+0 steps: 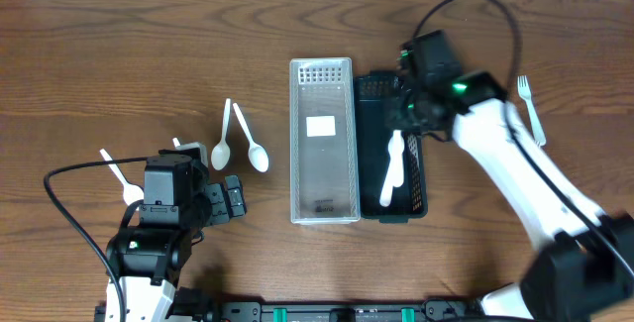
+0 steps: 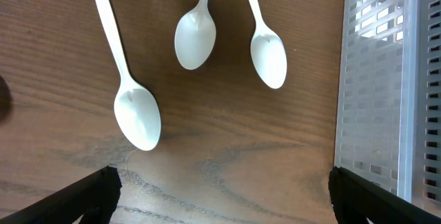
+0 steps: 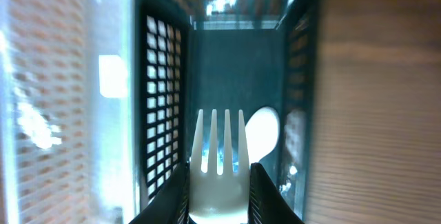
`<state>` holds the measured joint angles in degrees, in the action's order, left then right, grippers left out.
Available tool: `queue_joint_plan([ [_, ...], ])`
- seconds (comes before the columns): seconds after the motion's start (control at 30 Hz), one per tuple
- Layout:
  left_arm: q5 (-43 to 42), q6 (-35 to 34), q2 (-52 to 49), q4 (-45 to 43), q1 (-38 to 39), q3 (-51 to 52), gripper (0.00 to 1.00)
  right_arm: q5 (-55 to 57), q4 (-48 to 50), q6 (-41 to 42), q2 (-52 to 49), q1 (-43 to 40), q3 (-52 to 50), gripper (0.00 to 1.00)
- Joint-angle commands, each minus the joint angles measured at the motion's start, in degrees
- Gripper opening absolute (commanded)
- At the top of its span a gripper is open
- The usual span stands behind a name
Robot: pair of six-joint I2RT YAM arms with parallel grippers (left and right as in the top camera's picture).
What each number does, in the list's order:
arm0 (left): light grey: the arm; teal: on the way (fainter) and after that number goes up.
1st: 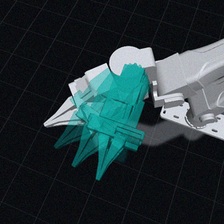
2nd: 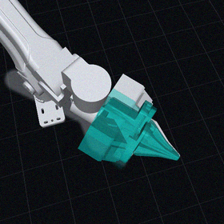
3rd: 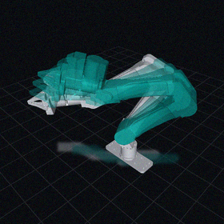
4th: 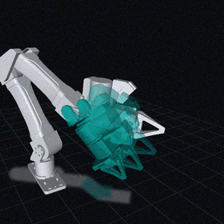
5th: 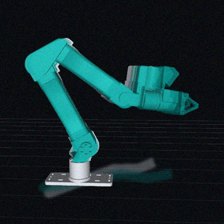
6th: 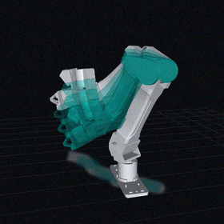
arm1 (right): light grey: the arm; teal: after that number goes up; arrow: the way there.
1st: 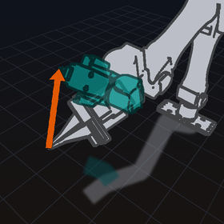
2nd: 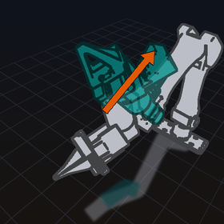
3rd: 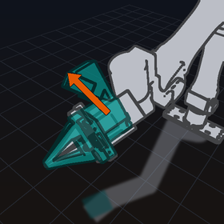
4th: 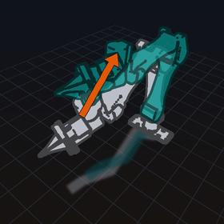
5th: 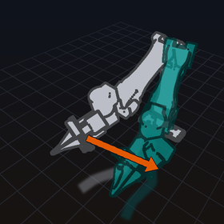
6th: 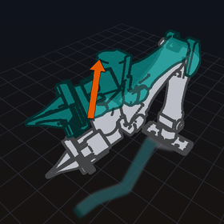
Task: Pack container
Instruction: 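Carry the fork into the dark green basket and release it, then move the right gripper to the next white fork and grasp it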
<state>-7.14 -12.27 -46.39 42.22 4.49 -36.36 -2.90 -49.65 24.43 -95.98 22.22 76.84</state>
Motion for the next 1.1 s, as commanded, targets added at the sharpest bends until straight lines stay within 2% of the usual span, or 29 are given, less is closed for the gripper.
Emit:
queue_joint_plan([
  [0.0,0.04,-0.72,0.09,0.17,-0.31,-1.07,0.98,1.33,0.11,1.81,-5.22,1.22,-0.57,0.03],
  [0.1,0.04,-0.72,0.09,0.2,-0.31,-1.07,0.98,1.33,0.39,1.66,-8.35,1.22,-0.57,0.09],
  [0.13,0.04,-0.72,0.09,0.2,-0.31,-1.07,0.98,1.33,0.63,1.62,-8.81,1.22,-0.57,0.16],
  [0.17,0.04,-0.72,0.09,0.17,-0.31,-1.07,0.98,1.33,0.94,0.94,-8.96,1.22,-0.57,0.31],
  [0.23,0.04,-0.72,0.09,0.17,-0.31,-1.07,0.98,1.33,1.53,-0.39,-8.76,1.22,-0.48,0.51],
  [0.43,0.04,-0.72,0.09,0.17,-0.31,-1.07,0.98,1.77,-1.25,-3.89,-4.96,-0.07,3.91,0.55],
  [0.57,0.04,-0.72,0.09,0.2,-0.31,-1.07,0.98,8.39,-6.64,-2.54,1.31,-4.83,8.72,0.57],
  [0.73,0.04,-0.72,0.09,0.17,-0.31,-1.07,0.98,12.39,-12.46,-2.16,9.33,-17.4,8.74,0.7],
  [0.87,0.04,-0.72,0.09,0.17,-0.31,-1.07,0.98,12.33,-17.09,-4.07,10.21,-29.35,7.23,0.8],
  [1.0,0.04,-0.72,0.09,0.15,-0.31,-1.07,0.98,9.42,-14.93,-8.46,9.51,-38.01,0.7,0.9],
  [1.07,0.04,-0.72,0.09,0.15,-0.31,-1.07,0.98,6.64,-12.0,-10.38,8.94,-40.79,-4.17,0.91],
])
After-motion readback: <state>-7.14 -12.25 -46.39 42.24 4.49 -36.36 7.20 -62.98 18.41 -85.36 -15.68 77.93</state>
